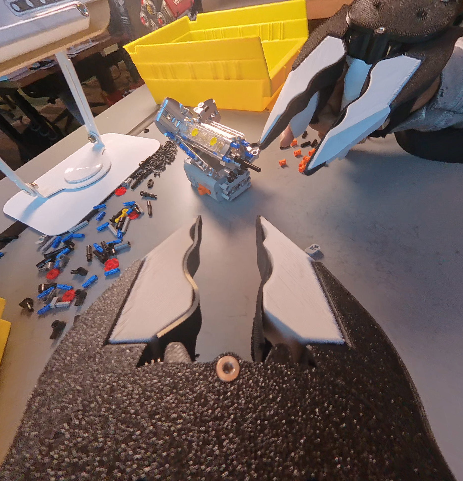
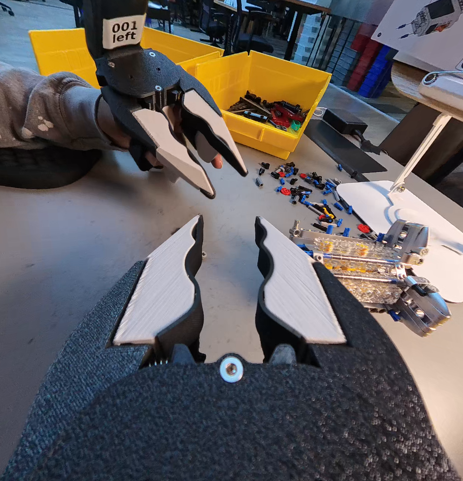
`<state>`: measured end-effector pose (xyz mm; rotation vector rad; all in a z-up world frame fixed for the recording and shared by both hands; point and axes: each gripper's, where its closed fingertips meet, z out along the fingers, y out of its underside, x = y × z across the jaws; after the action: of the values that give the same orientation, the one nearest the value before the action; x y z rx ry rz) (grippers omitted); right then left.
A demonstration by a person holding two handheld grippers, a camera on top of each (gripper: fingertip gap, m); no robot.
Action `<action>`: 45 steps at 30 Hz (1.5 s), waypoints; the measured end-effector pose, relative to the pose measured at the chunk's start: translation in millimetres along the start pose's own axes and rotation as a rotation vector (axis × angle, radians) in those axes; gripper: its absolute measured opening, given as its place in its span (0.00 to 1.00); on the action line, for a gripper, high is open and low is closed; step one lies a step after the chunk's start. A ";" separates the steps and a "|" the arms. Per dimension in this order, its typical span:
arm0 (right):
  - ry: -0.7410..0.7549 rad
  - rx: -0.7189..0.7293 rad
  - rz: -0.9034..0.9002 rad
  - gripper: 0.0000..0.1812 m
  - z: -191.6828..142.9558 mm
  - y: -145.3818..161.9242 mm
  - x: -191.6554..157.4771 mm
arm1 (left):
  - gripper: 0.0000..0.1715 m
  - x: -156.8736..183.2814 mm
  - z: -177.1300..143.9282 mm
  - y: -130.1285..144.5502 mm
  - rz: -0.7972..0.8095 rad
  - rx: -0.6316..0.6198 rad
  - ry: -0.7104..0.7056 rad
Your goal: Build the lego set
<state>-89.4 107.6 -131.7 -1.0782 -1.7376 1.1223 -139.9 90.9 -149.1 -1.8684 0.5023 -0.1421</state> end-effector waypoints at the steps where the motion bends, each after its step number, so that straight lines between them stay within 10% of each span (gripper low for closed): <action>1: 0.003 -0.001 0.004 0.21 -0.2 0.3 1.0 | 0.23 -4.0 -1.3 -1.9 -0.004 0.013 -0.020; 10: 0.040 0.000 0.026 0.24 -1.3 0.8 9.0 | 0.22 -20.3 -10.6 -16.0 -0.021 0.109 -0.098; 19: 0.153 0.069 0.082 0.49 -8.1 -8.6 31.9 | 0.22 -24.4 -15.5 -25.8 -0.026 0.168 -0.133; 45: 0.251 0.137 0.077 0.48 -17.2 -18.4 45.4 | 0.35 -27.4 -21.6 -35.7 -0.085 0.212 -0.138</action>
<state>-93.0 149.9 -101.9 -1.1552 -1.4148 1.0846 -162.2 92.8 -104.5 -1.6792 0.3007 -0.1170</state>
